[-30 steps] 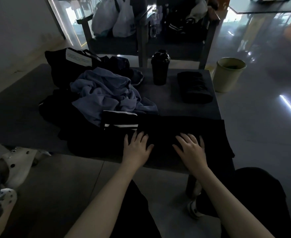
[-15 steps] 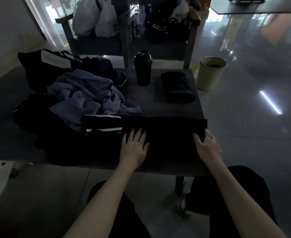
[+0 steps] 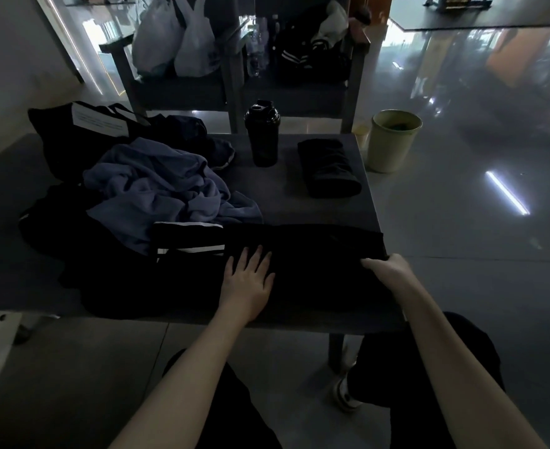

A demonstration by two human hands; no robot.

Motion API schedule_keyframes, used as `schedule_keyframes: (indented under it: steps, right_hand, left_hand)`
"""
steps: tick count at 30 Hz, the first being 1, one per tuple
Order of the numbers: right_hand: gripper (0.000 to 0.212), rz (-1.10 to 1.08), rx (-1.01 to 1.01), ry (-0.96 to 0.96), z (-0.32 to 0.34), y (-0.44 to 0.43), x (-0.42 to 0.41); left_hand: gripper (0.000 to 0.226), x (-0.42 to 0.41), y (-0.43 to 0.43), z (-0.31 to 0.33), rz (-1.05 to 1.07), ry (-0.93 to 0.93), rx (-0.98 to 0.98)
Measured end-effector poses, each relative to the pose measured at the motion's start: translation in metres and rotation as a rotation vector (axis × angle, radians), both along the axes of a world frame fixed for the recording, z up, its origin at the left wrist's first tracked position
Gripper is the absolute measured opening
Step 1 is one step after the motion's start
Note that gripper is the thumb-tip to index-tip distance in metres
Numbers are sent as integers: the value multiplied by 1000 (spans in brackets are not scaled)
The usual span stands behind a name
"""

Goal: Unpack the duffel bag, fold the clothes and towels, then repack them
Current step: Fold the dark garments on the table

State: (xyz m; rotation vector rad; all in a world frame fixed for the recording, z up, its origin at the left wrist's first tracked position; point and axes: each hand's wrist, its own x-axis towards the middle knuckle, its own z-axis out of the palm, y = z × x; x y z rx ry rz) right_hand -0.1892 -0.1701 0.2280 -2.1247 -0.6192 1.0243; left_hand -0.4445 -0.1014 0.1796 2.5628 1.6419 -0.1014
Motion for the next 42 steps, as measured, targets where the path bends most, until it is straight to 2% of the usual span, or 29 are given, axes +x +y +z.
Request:
schedule_keyframes:
  steps: [4,8,11,15,19,23,33,35,37,39,41,42]
  right_hand:
    - [24,14,57,151,14,-2,6]
    - [16,40,117,217,16,-2,6]
    - [24,20,139,211,12,4,5]
    - [25,62,77,211,12,7,8]
    - [21,101,42,223,14,4,14]
    - [22,59,32,229,13,-2,16]
    - [16,75,117,43,18,-5,23]
    - [14,84,95,-85,23,-2,24]
    - [19,100,48,-316,32,1,22]
    - [29,139,35,-531,45,4,8]
    - [42,242,68,-624,58,10,-12]
    - [48,310,96,-582,61,14,-23]
  left_hand:
    - [54,0,0,0,-8,-6,3]
    - [54,0,-1,0,-13,-9,6]
    - [56,0,0,-1,-6,-1,2]
    - [87,0,-1,-1,-9,9,4]
    - [68,-1,0,-2,-16,31,5]
    - [92,0,-2,-1,-39,17,-8]
    - [97,2,-3,3,-59,-56,-1]
    - [97,5,-1,3,-36,-73,7]
    - [93,7,0,3,-17,-65,-1]
    - [75,9,0,1,-16,-25,0]
    - [65,11,0,-1,-19,-33,7]
    - [64,11,0,-1,-18,-61,4]
